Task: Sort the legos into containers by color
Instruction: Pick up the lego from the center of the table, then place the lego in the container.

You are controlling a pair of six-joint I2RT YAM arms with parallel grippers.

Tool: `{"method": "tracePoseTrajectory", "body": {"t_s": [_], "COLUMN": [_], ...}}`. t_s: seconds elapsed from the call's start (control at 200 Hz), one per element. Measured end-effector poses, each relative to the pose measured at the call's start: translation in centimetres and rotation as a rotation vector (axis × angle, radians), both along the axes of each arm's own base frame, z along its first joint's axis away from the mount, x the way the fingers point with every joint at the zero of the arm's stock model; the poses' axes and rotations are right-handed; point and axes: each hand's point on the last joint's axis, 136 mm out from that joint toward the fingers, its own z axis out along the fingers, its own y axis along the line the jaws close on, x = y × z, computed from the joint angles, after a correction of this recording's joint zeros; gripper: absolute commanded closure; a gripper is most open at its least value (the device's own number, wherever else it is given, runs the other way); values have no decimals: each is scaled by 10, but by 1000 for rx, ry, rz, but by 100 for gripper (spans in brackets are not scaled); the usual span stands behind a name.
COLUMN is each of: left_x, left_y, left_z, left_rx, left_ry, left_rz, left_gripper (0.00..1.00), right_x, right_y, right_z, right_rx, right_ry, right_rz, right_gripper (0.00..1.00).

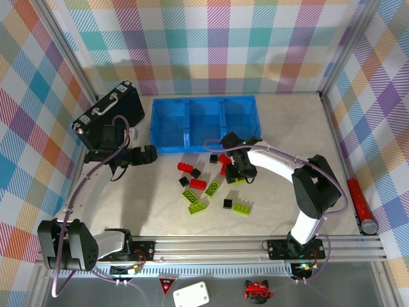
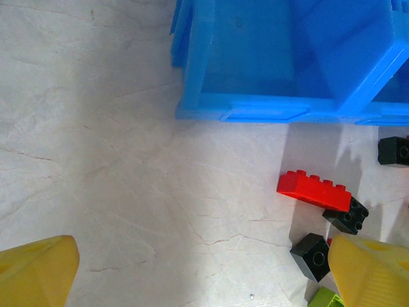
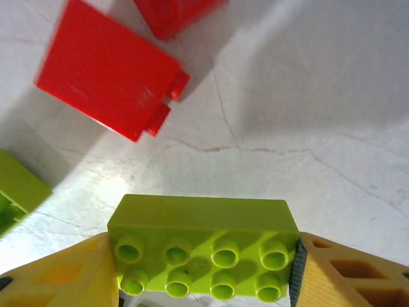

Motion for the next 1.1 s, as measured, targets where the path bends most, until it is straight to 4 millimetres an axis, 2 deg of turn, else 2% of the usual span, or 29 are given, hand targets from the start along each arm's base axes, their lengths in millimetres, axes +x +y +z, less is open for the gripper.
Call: {"method": "tracePoseTrajectory", "body": {"t_s": [0.14, 0.305, 0.455, 0.695, 0.835, 0.955, 1.1], "left_x": [0, 0, 0, 0, 0, 0, 0], "left_y": [0, 0, 0, -2, -2, -2, -2], "left_z": [0, 0, 0, -1, -2, -2, -2], "left_rx": [0, -1, -1, -9, -9, -9, -9], "left_ry": [0, 0, -1, 6, 7, 7, 7], "left_rz": [0, -1, -1, -6, -6, -6, -6], "left_gripper": [0, 0, 0, 0, 0, 0, 0], "right_x": [25, 66, 104, 156, 180, 193, 199], "right_y": [2, -3, -3, -4, -5, -5, -11], "right_z": [25, 56, 71, 64, 59, 52, 34], "right_rx": [36, 70, 85, 86, 86, 89, 87], "right_ry": [-56, -122, -161, -158, -161, -159, -122], "right_rz": [-18, -55, -75, -108, -130, -143, -160], "right_gripper": [40, 39, 39, 39, 39, 39, 39]}}
